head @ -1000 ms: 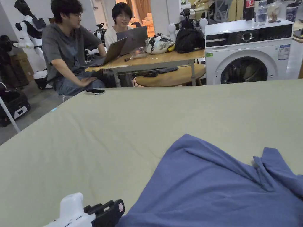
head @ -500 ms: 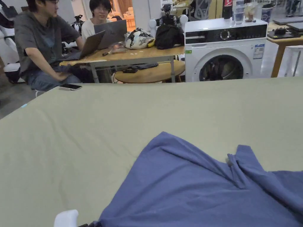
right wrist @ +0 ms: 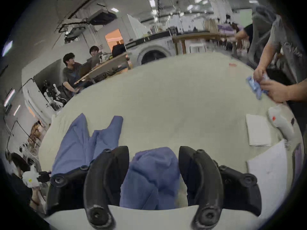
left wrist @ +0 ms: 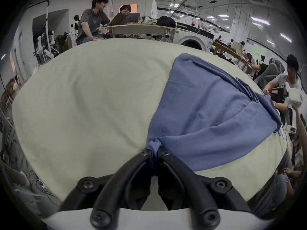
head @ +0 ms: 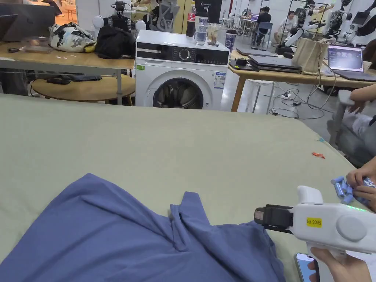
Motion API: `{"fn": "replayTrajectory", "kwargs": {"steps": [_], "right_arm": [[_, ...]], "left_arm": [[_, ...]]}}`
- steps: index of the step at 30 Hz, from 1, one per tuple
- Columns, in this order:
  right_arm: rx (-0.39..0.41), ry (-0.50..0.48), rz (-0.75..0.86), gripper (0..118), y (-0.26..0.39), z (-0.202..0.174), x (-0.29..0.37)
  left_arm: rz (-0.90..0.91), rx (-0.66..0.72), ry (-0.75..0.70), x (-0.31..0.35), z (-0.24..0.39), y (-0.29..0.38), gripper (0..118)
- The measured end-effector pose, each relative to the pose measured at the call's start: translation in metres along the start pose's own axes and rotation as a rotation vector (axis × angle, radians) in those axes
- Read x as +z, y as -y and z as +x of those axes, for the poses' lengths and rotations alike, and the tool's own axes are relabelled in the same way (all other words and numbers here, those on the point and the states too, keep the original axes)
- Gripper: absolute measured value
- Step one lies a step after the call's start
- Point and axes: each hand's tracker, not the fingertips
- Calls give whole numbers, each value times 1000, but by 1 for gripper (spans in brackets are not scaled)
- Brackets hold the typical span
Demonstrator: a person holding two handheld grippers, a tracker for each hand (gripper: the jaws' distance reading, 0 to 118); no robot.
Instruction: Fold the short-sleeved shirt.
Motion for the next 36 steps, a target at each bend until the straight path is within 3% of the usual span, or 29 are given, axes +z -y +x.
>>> {"fn": "replayTrajectory", "kwargs": {"steps": [5, 10, 13, 15, 17, 22, 27, 32, 36], "right_arm": [[79, -17, -109, 60, 1, -1, -29], [79, 5, -164, 32, 4, -5, -46], [61, 46, -202, 27, 7, -3, -57], [21, 15, -219, 10, 5, -3, -57], [22, 36, -208, 6, 4, -8, -52], [86, 48, -56, 3, 0, -31, -7], [164, 17, 146, 3, -31, -59, 82], [136, 3, 373, 3, -64, -90, 160], [150, 78, 478, 3, -93, -110, 198]], "left_arm": [[-2, 2, -3, -5, -5, 2, 0], [0, -1, -7, -3, 1, 1, 0], [2, 15, -2, -2, 3, -1, 0], [5, 21, -1, -2, 3, -2, 0], [2, 19, -5, -1, 5, -3, 0], [84, 50, 31, 15, 0, -4, 0], [420, 63, 95, 91, 6, -48, 0], [630, 30, 164, 142, 15, -126, 0], [721, -4, 119, 164, 9, -194, 0]]}}
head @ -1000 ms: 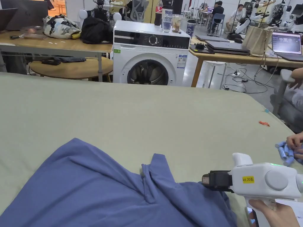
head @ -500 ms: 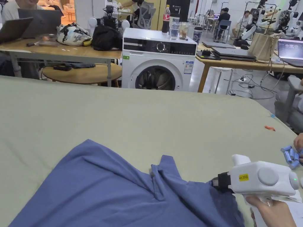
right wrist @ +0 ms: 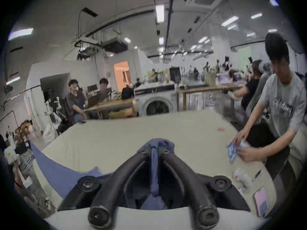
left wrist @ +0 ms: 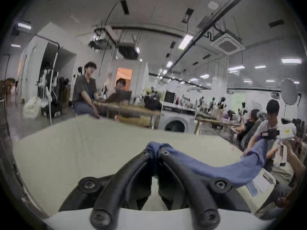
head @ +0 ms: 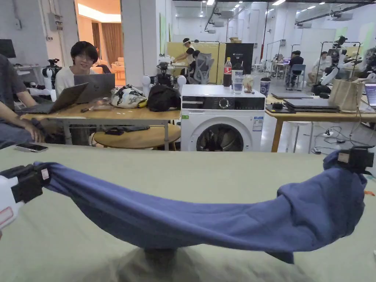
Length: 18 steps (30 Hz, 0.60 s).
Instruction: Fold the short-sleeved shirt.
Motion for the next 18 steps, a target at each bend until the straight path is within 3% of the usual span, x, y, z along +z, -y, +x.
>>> {"fn": "replayTrajectory", "kwargs": {"steps": [6, 11, 18], "right_arm": [[-16, 82, 74, 3, -43, 2, -3], [-22, 91, 105, 3, -72, -6, -29], [43, 133, 118, 3, -112, -28, -99]], "left_arm": [[89, 24, -68, -37, -17, -70, 0], [97, 46, -91, -73, -24, -104, 0], [67, -3, -157, -142, -26, -131, 0]]}}
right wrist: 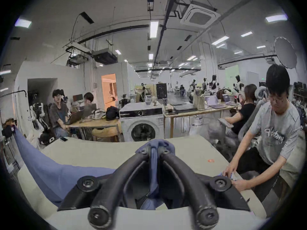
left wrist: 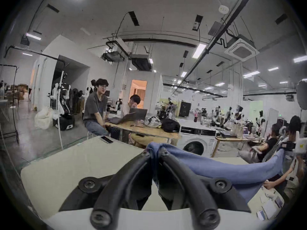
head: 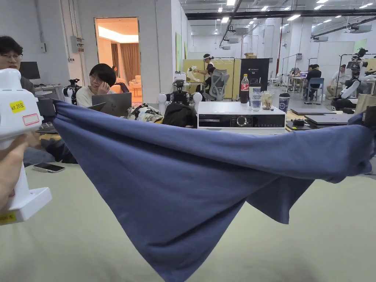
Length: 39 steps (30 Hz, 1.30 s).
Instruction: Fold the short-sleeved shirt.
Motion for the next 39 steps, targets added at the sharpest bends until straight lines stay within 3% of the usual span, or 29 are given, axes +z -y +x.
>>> {"fn": "replayTrajectory", "kwargs": {"steps": [11, 14, 18, 21, 24, 29, 33, 37, 39], "right_arm": [[30, 21, -32, 3, -11, -32, -84], [-38, 22, -83, 3, 13, -31, -102], [-24, -9, -190, 3, 83, -20, -107], [-65, -23, -274, 3, 148, -1, -84], [-141, -61, -364, 3, 216, 24, -41], [-158, -17, -446, 3, 306, 57, 47], [-218, 1, -474, 3, 346, 76, 111], [-270, 1, -487, 3, 364, 84, 145], [-264, 0, -489, 4, 370, 83, 154]], "left_arm": [[-64, 0, -73, -81, 3, 7, 0], [-136, -39, -71, -90, 6, 38, 0], [-241, -53, -15, -77, -3, 107, 0], [-347, -60, -9, -44, -19, 166, 0], [-392, 38, 38, 13, -43, 220, 0], [-470, 156, 50, 120, -76, 279, 0], [-542, 205, 23, 190, -98, 307, 0], [-595, 152, -34, 222, -108, 327, 0], [-605, 200, -7, 228, -111, 336, 0]]}}
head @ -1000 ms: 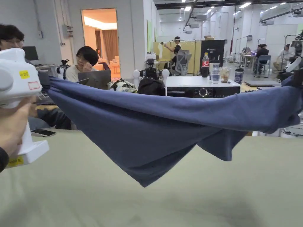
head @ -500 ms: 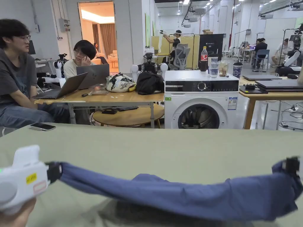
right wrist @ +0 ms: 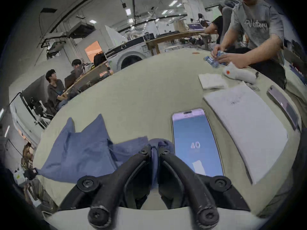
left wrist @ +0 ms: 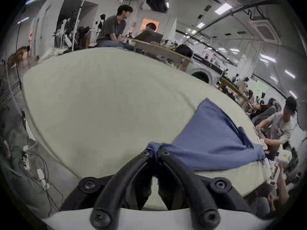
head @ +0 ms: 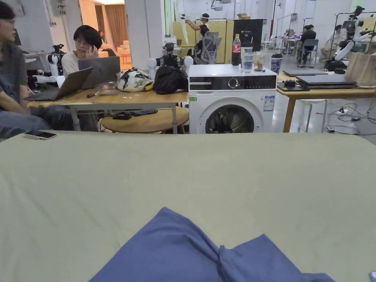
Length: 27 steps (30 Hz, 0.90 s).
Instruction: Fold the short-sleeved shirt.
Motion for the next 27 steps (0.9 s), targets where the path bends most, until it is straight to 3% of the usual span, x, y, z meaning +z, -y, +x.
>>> {"fn": "replayTrajectory", "kwargs": {"steps": [1, 2, 3, 4, 5, 10, 16, 19, 20, 22, 23, 24, 27], "right_arm": [[9, -8, 1, 10, 3, 0, 1], [24, -7, 5, 24, 6, -1, 2], [42, 9, 8, 52, 7, -2, 4], [68, 39, 20, 69, 6, -3, 6], [80, 42, 28, 75, 4, 2, 9], [103, -21, 173, 75, -10, -11, 42], [190, -91, 309, 75, -21, -64, 71], [223, -98, 322, 72, -18, -74, 64], [251, -102, 328, 64, -14, -77, 61], [290, -89, 325, 12, -9, -83, 56], [304, -69, 324, 0, -7, -87, 53], [312, -67, 325, 0, -5, -88, 51], [325, -82, 302, 0, -6, -93, 46]], "left_arm": [[-9, 6, 6, -2, 0, 2, 7], [-12, 7, 7, -4, 3, 5, 31], [-1, -10, -11, -3, 7, 7, 70], [8, -53, -51, -4, 11, 6, 93], [12, -93, -51, -3, 16, 4, 100], [170, -198, 19, 19, 57, -19, 100], [425, -342, 103, 35, 134, -38, 100], [417, -382, 139, 27, 158, -43, 97], [402, -382, 178, 25, 164, -44, 88], [375, -374, 242, 15, 165, -46, 37], [379, -378, 220, 12, 169, -47, 16], [373, -386, 211, 9, 174, -48, 0], [374, -394, 200, 2, 181, -50, 0]]}}
